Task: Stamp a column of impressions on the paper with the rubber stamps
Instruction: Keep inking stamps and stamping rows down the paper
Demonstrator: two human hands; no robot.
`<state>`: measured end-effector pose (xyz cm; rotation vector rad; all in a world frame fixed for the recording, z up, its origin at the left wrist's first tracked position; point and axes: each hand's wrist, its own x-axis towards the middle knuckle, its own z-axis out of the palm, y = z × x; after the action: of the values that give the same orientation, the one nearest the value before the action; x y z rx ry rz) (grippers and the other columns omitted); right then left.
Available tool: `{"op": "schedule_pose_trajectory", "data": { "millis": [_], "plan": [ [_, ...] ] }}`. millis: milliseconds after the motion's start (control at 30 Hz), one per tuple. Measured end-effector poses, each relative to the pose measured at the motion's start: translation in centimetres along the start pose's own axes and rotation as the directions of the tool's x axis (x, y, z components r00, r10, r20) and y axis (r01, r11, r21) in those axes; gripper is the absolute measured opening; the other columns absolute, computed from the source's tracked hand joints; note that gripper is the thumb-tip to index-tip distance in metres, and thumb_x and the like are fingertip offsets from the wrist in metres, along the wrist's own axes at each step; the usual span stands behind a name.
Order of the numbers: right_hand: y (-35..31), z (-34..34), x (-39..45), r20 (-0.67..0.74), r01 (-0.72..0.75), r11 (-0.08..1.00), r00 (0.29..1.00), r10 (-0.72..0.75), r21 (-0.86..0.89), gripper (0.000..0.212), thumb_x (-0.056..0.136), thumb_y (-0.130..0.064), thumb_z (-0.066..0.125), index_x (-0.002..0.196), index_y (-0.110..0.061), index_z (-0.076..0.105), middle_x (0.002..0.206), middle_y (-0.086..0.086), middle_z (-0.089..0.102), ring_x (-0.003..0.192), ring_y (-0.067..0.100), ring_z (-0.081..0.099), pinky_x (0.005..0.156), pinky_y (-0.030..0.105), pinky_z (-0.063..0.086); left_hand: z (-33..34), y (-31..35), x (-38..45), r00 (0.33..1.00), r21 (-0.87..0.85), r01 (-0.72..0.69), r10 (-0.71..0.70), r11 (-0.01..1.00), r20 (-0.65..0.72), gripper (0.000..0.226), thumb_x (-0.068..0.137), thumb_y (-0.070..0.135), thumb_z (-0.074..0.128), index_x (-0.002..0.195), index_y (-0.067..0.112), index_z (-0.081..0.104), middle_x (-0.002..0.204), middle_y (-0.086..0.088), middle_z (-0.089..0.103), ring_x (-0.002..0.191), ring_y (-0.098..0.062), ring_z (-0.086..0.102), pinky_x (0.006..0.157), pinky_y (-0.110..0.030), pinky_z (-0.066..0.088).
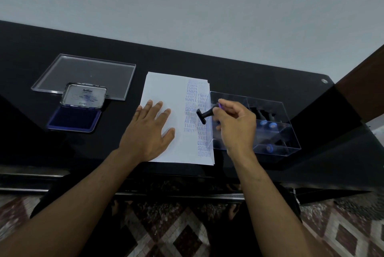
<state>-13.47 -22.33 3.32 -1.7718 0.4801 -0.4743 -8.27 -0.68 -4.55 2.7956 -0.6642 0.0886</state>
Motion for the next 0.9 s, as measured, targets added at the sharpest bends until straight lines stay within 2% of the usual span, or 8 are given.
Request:
{"op": "schedule_pose_trajectory", "data": {
  "millis": [100,233,333,900],
  "plan": [
    [0.05,-0.12,0.13,-0.003,-0.017,1.0,1.0,0.017,0.023,0.021,0.08,-0.019,0.076,0.101,-0.024,0.076,0.09,-0.003,0.075,0.084,0.02,0.072,0.077,0.049,0.06,0.07,-0.07,0.01,1.0,0.003,0.0,0.0,1.0,0.001,0.077,0.095,0.066,0.015,0.157,0.023,0.031,0.168,-0.005,0.018,0.156,-0.026,0.005,0.126,-0.049,0.008],
    [0.02,-0.23,0.14,-0.003,-0.033,0.997,0.999,0.033,0.072,0.02,0.084,-0.012,0.074,0.102,-0.02,0.075,0.088,0.001,0.074,0.077,0.023,0.072,0.06,0.032,0.058,0.1,-0.06,0.04,1.0,0.007,0.004,-0.004,1.0,0.001,0.077,0.095,0.066,0.015,0.157,0.024,0.031,0.168,-0.005,0.018,0.156,-0.025,0.004,0.127,-0.048,0.006],
    [0.14,-0.31,0.12,0.001,-0.047,0.994,0.999,0.048,0.099,0.019,0.084,-0.011,0.073,0.102,-0.019,0.075,0.088,0.002,0.074,0.078,0.022,0.071,0.058,0.024,0.054,0.02,-0.03,0.09,1.0,0.006,0.005,-0.005,1.0,0.006,0.078,0.094,0.066,0.014,0.157,0.024,0.03,0.168,-0.004,0.016,0.156,-0.025,0.003,0.127,-0.047,0.005],
    [0.31,-0.34,0.14,0.006,-0.024,0.994,1.0,0.024,0.106,0.02,0.086,-0.01,0.073,0.103,-0.019,0.074,0.089,0.001,0.074,0.081,0.02,0.072,0.06,0.025,0.056,-0.03,-0.03,0.11,1.0,-0.002,0.011,-0.011,1.0,0.011,0.079,0.093,0.067,0.013,0.158,0.025,0.029,0.168,-0.004,0.015,0.156,-0.024,0.003,0.126,-0.047,0.004]
  ]
}}
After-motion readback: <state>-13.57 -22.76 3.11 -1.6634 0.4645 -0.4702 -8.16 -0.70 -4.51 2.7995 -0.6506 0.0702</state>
